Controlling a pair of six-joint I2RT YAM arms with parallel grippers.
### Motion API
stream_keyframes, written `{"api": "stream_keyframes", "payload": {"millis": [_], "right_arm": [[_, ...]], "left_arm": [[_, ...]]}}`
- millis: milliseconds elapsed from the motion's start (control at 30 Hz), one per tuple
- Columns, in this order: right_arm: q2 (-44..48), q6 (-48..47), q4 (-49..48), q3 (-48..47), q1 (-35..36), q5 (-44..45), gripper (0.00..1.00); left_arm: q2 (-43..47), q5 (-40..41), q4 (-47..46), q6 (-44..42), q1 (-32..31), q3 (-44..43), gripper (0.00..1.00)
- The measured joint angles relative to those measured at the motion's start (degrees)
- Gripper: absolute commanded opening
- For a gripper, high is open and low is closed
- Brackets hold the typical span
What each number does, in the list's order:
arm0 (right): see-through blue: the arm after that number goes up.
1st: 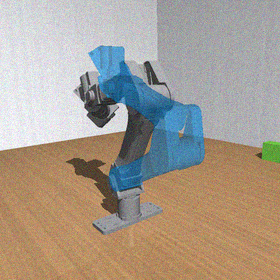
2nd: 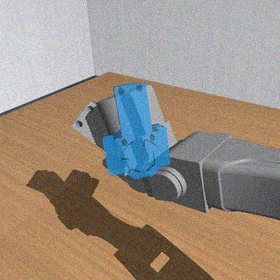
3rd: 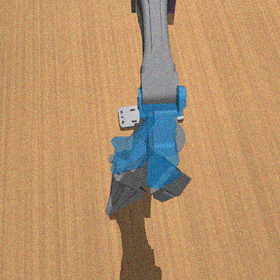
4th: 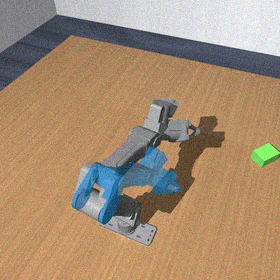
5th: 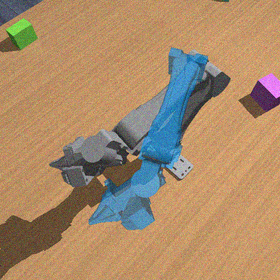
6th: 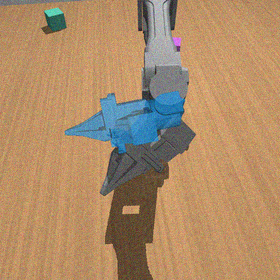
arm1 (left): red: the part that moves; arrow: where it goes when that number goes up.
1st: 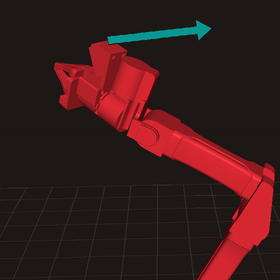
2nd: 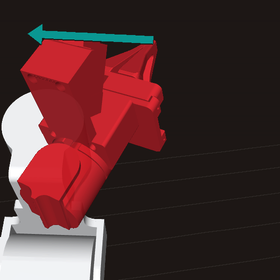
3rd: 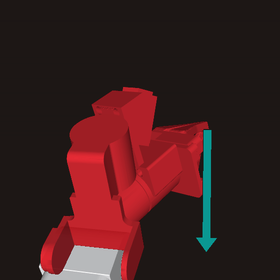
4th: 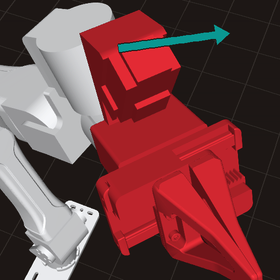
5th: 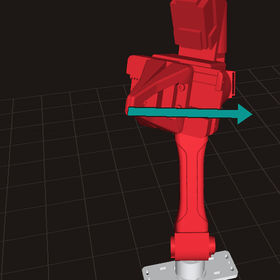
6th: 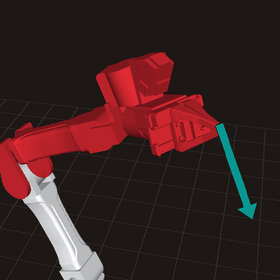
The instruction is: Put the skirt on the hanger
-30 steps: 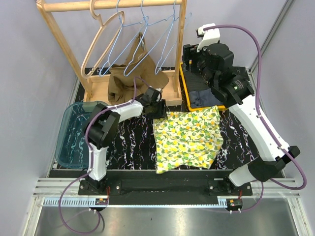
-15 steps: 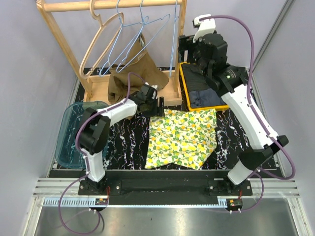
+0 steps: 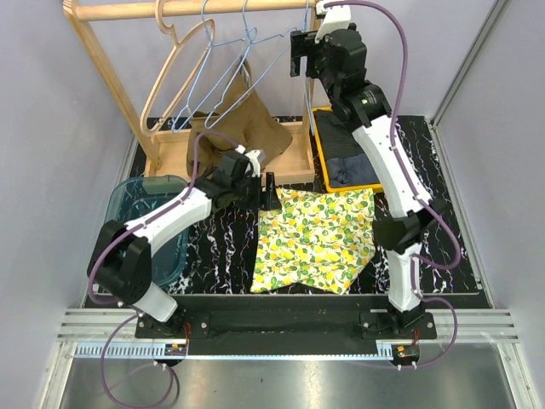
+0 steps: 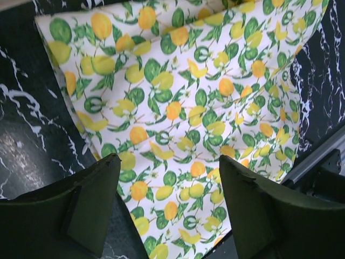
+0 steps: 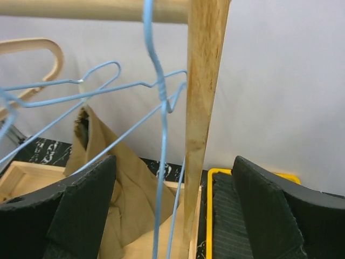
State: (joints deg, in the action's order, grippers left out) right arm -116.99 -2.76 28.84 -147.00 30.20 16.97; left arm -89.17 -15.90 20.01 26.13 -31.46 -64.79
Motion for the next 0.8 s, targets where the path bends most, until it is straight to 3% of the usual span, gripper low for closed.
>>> {"api": "stream_keyframes", "payload": {"millis": [67,167,200,333,400,700,800], "right_arm": [[-2.93,-0.04,0.2,-2.01,-0.85,-0.17,0.82],[-6.12,-0.28,0.98,-3.74,-1.99,-0.44,0.53],[-7.15,0.04,1.03,-4.0,-2.4,-0.59,0.36],[-8.57,0.11,1.2,-4.24,-2.82,-0.2,0.08],[-8.55,-0.13,1.55,-4.39,-2.99,-0.35,0.01],[-8.26,-0.42,2.08,-4.39,-2.93,-0.24,0.0],[-7.45,-0.39,2.4,-3.52,-2.95,-0.59,0.19]], "left_arm": [[2.05,-0.61,0.44,-0.04,-0.11,2.54,0.77],[5.53,-1.18,1.4,-0.31,-0.2,5.66,0.78],[6.73,-1.36,1.73,-0.46,-0.22,6.49,0.78],[10.78,-1.51,2.8,-0.92,-0.33,8.74,0.78],[11.82,-1.46,3.48,-1.11,-0.33,9.55,0.78],[11.96,-0.81,5.03,-1.27,-0.35,10.23,0.78],[11.96,-0.61,5.38,-1.29,-0.35,10.23,0.78]]}}
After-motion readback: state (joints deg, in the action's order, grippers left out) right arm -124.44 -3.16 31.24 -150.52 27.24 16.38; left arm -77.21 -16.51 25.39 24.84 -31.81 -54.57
